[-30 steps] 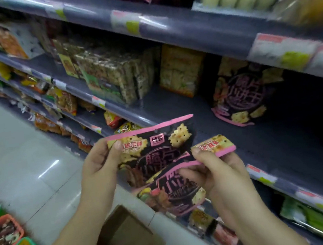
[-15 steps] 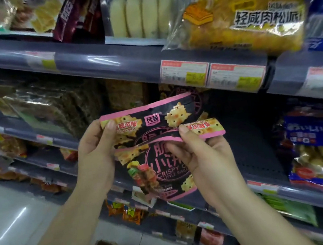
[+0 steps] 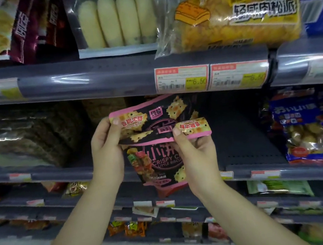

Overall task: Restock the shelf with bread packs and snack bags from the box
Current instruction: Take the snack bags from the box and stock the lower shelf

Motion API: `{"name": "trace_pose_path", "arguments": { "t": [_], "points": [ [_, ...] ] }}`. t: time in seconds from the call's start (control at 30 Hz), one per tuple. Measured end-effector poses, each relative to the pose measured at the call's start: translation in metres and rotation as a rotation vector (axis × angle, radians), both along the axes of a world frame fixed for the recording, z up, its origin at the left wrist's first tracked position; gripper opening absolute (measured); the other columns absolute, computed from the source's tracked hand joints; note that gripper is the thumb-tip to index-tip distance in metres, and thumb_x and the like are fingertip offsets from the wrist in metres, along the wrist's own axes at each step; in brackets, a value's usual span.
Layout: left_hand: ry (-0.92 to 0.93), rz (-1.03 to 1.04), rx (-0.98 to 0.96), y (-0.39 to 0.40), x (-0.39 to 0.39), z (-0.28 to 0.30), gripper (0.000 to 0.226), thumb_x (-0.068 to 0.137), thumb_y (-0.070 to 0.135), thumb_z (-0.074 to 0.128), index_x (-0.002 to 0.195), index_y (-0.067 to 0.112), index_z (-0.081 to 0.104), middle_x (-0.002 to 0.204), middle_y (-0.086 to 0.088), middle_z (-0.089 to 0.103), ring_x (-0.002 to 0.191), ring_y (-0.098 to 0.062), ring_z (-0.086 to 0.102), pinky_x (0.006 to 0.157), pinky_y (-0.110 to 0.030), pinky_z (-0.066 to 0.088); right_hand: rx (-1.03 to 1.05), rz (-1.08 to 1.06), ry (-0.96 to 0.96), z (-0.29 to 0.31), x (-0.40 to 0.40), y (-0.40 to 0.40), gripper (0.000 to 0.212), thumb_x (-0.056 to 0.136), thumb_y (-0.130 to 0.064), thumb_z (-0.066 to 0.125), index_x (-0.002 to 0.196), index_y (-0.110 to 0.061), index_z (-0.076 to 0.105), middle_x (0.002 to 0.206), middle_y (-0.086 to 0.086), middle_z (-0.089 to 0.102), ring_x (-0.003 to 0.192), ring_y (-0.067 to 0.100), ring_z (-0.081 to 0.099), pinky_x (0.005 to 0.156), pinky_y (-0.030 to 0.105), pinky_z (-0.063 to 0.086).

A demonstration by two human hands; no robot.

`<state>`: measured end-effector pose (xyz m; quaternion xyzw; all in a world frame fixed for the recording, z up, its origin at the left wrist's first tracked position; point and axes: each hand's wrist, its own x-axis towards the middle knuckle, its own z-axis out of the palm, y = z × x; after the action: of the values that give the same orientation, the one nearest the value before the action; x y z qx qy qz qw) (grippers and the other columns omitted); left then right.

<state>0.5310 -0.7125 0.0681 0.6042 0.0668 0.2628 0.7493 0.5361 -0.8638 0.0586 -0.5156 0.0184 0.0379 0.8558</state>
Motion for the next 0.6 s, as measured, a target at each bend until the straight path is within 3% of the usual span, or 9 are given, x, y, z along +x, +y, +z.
{"name": "trace_pose_path", "arguments": {
  "t": [0.13,0.37,0.6],
  "points": [
    [-0.013,0.034,-0.029,-0.007,0.008,0.001,0.019,0.097,0.017,0.048,0.086,0.018,0.064,0.078,0.009,0.070,0.078,-0.005,0.067,0.066,-0.019,0.052,-0.067,-0.010,-0.063,0.000,0.003,0.001,0.050,0.080,-0.014,0.071,0.122,-0.009,0.044,0.096,0.005,0.067,0.097,0.016,0.067,0.099,0.040,0.049],
    [-0.013,0.002,-0.106,-0.004,0.011,0.001,0.015,0.096,0.016,0.049,0.092,0.015,0.064,0.079,0.008,0.071,0.079,-0.006,0.068,0.065,-0.018,0.052,-0.260,-0.108,-0.190,-0.005,0.000,-0.001,0.060,0.071,-0.023,0.077,0.120,-0.014,0.044,0.114,0.008,0.062,0.100,0.013,0.064,0.086,0.024,0.052],
    [-0.017,-0.043,-0.098,0.000,0.013,0.000,0.018,0.096,0.016,0.049,0.089,0.018,0.065,0.079,0.009,0.071,0.080,-0.006,0.067,0.066,-0.018,0.052,-0.262,-0.194,-0.256,-0.007,-0.001,0.008,0.073,0.070,-0.022,0.075,0.128,-0.022,0.031,0.121,0.011,0.055,0.099,0.010,0.062,0.077,0.013,0.049]
  ]
}}
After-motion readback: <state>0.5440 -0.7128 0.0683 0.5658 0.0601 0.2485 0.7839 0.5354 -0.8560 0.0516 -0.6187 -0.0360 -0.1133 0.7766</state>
